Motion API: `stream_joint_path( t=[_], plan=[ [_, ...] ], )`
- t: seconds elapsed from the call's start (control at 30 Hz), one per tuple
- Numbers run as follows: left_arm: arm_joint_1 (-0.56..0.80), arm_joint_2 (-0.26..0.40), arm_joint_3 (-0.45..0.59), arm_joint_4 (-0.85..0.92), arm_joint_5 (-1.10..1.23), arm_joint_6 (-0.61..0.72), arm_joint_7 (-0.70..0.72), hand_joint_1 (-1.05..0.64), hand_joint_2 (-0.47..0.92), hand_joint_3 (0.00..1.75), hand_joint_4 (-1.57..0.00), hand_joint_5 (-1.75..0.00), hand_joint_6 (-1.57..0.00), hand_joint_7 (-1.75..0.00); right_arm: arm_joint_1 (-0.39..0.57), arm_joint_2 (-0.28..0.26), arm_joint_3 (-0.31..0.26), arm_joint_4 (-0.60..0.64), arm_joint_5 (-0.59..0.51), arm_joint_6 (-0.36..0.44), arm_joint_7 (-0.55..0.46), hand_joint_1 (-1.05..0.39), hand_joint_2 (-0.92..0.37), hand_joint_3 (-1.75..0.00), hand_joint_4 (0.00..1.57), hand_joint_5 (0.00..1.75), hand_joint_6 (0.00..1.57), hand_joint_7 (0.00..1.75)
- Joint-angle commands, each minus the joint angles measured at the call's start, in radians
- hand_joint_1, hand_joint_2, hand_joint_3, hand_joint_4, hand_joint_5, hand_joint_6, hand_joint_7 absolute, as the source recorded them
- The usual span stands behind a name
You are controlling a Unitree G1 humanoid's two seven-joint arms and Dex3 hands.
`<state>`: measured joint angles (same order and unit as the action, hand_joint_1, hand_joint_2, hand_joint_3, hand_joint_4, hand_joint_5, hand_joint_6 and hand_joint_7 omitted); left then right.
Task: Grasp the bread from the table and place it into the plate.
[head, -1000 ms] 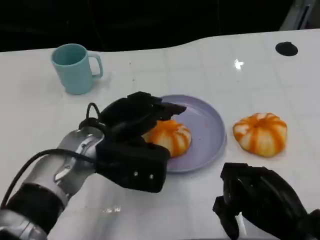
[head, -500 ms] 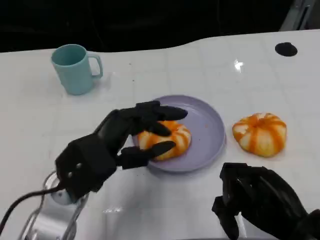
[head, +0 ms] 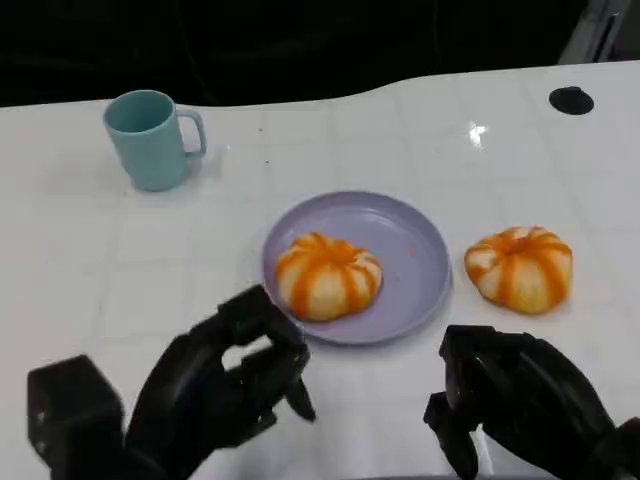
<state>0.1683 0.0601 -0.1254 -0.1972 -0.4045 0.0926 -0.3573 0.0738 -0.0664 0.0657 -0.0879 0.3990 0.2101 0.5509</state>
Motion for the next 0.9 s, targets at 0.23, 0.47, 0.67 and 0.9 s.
stream_joint_path(
  t=[0.23, 0.47, 0.67, 0.9],
  plan=[
    [0.072, -0.006, 0.036, -0.057, -0.109, 0.125, -0.030, -0.58, 0.92, 0.40, -0.85, -1.75, -0.63, -1.75, -0.017, -0.010, -0.007, 0.014, 0.001, -0.014, 0.005, -0.92, -0.92, -0.34, 1.29, 1.61, 1.11, 1.52],
    [0.057, -0.004, 0.047, -0.025, -0.109, 0.140, -0.069, -0.57, 0.92, 0.38, -0.90, -1.75, -0.64, -1.75, -0.024, -0.009, -0.007, 0.025, -0.004, -0.023, -0.002, -0.93, -0.92, -0.34, 1.30, 1.61, 1.12, 1.51],
    [0.041, -0.001, 0.051, 0.009, -0.103, 0.145, -0.106, -0.58, 0.92, 0.38, -0.90, -1.75, -0.64, -1.75, -0.027, -0.010, -0.009, 0.033, -0.002, -0.034, 0.006, -0.93, -0.92, -0.35, 1.29, 1.60, 1.11, 1.51],
    [0.022, -0.005, 0.068, 0.056, -0.106, 0.131, -0.141, -0.60, 0.92, 0.36, -0.88, -1.75, -0.64, -1.75, -0.031, -0.007, -0.007, 0.044, -0.005, -0.047, 0.008, -0.93, -0.92, -0.36, 1.28, 1.61, 1.10, 1.53]
  ],
)
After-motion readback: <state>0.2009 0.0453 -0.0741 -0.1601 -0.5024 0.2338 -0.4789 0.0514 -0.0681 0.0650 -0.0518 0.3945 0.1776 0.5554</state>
